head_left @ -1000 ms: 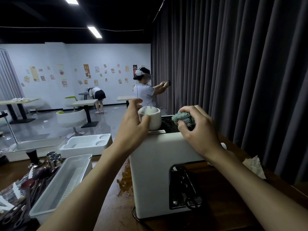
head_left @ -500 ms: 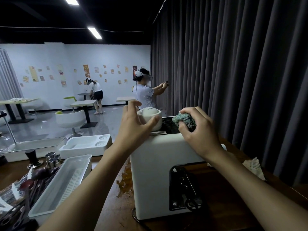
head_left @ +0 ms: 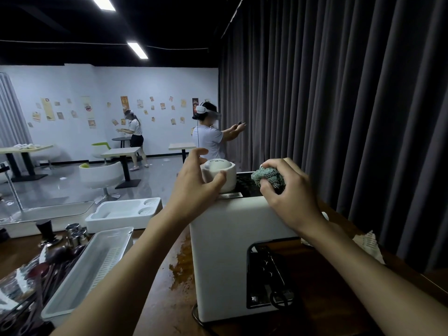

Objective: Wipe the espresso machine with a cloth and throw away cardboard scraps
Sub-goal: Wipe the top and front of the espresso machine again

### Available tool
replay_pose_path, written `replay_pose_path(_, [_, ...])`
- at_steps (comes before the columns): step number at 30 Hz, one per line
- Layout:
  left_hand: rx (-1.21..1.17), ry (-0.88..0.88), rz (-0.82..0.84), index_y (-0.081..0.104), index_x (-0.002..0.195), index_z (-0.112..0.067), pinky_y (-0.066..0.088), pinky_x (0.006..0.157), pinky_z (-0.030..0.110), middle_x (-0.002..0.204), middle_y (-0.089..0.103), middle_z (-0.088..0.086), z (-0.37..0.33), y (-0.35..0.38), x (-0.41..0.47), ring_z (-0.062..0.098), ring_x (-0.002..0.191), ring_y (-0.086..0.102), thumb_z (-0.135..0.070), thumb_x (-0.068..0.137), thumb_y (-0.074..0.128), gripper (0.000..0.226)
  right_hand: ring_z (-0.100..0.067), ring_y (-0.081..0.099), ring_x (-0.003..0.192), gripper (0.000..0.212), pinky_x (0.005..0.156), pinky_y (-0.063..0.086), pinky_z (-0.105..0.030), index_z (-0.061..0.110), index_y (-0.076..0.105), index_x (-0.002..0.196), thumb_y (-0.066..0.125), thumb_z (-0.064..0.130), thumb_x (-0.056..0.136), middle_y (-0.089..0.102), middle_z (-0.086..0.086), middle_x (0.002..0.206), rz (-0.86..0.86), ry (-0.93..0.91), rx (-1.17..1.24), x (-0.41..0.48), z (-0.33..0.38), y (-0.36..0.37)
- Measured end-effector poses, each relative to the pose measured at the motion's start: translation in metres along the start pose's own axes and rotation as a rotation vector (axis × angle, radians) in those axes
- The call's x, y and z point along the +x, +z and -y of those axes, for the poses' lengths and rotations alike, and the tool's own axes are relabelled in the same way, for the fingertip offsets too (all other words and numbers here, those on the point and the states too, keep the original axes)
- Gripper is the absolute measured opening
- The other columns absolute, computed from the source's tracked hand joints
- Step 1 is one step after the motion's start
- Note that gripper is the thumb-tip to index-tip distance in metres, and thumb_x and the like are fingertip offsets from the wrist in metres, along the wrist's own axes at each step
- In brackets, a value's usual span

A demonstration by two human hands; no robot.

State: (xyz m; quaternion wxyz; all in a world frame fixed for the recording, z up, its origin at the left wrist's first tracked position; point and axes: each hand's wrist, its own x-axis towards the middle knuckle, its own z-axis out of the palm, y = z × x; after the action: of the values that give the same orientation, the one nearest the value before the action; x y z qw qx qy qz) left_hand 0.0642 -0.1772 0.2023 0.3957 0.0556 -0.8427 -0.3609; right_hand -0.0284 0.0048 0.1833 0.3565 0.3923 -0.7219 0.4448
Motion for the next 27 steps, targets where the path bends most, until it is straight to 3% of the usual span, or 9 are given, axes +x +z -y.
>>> replay_pose_path(5, [0.137,-0.020,-0.014,0.043,0.134,-0.020,0.042,0.090,0.032,0.126,0.052,0.006,-0.005,0.005,0.005,0.022,0.113,0.051,-0.052,0.078,0.077,0.072,-0.017,0.059,0.090,0.025,0.077,0.052,-0.037,0.014,0.064,0.107,0.061,0.019,0.083,0.060,0.000,0.100,0.048,0.008,0.003,0.000,0.003,-0.005])
replay_pose_path(10, [-0.103,-0.104,0.054,0.042,0.132,-0.027,0.058,0.084,0.051,0.113,0.064,0.003,-0.004,-0.002,0.006,0.021,0.092,0.068,-0.043,0.068,0.076,0.074,-0.012,0.059,0.095,0.031,0.084,0.050,-0.031,0.018,0.060,0.117,0.067,0.014,0.087,0.061,0.001,0.106,0.171,0.067,0.054,0.012,0.008,-0.017])
replay_pose_path(12, [-0.113,-0.091,0.091,0.041,0.134,-0.027,0.056,0.090,0.046,0.124,0.061,0.005,-0.006,0.000,0.006,0.020,0.096,0.066,-0.045,0.066,0.069,0.075,-0.012,0.060,0.091,0.039,0.079,0.050,-0.030,0.022,0.050,0.121,0.068,0.018,0.087,0.060,0.004,0.102,0.198,0.112,0.048,0.018,0.010,-0.020])
replay_pose_path(16, [0.105,-0.008,0.000,0.044,0.135,-0.020,0.042,0.096,0.033,0.128,0.049,0.003,-0.002,0.004,0.007,0.018,0.118,0.048,-0.052,0.078,0.076,0.073,-0.015,0.055,0.089,0.034,0.073,0.047,-0.027,0.019,0.046,0.102,0.073,0.021,0.082,0.051,0.003,0.099,0.179,0.083,-0.076,0.024,0.009,-0.023])
replay_pose_path(18, [0.057,-0.037,-0.029,0.045,0.134,-0.019,0.045,0.089,0.031,0.122,0.053,0.000,-0.001,0.004,0.007,0.020,0.112,0.055,-0.053,0.077,0.078,0.074,-0.012,0.051,0.095,0.034,0.079,0.045,-0.023,0.021,0.052,0.101,0.076,0.031,0.079,0.048,0.004,0.105,0.266,0.089,-0.085,0.025,0.008,-0.026])
replay_pose_path(21, [-0.008,-0.027,-0.007,0.045,0.133,-0.022,0.050,0.079,0.027,0.109,0.055,-0.007,-0.001,0.001,0.005,0.014,0.094,0.063,-0.043,0.080,0.078,0.066,-0.014,0.047,0.111,0.038,0.097,0.040,-0.038,0.030,0.057,0.118,0.065,0.049,0.085,0.055,0.008,0.117,0.466,0.091,-0.126,0.022,0.009,-0.033])
replay_pose_path(24, [-0.060,-0.019,0.050,0.043,0.135,-0.023,0.051,0.079,0.027,0.109,0.055,-0.008,-0.002,-0.005,0.004,0.006,0.090,0.062,-0.034,0.085,0.076,0.060,-0.012,0.038,0.129,0.035,0.111,0.028,-0.040,0.033,0.057,0.130,0.051,0.039,0.096,0.053,0.013,0.134,0.528,0.087,-0.130,0.021,0.010,-0.045])
replay_pose_path(27, [0.049,0.005,0.090,0.039,0.136,-0.024,0.044,0.083,0.029,0.120,0.053,-0.004,-0.004,-0.004,0.002,0.017,0.103,0.058,-0.042,0.088,0.069,0.059,-0.002,0.030,0.136,0.035,0.117,0.021,-0.043,0.041,0.056,0.131,0.053,0.031,0.097,0.047,0.019,0.141,0.624,0.067,-0.163,0.022,0.012,-0.055])
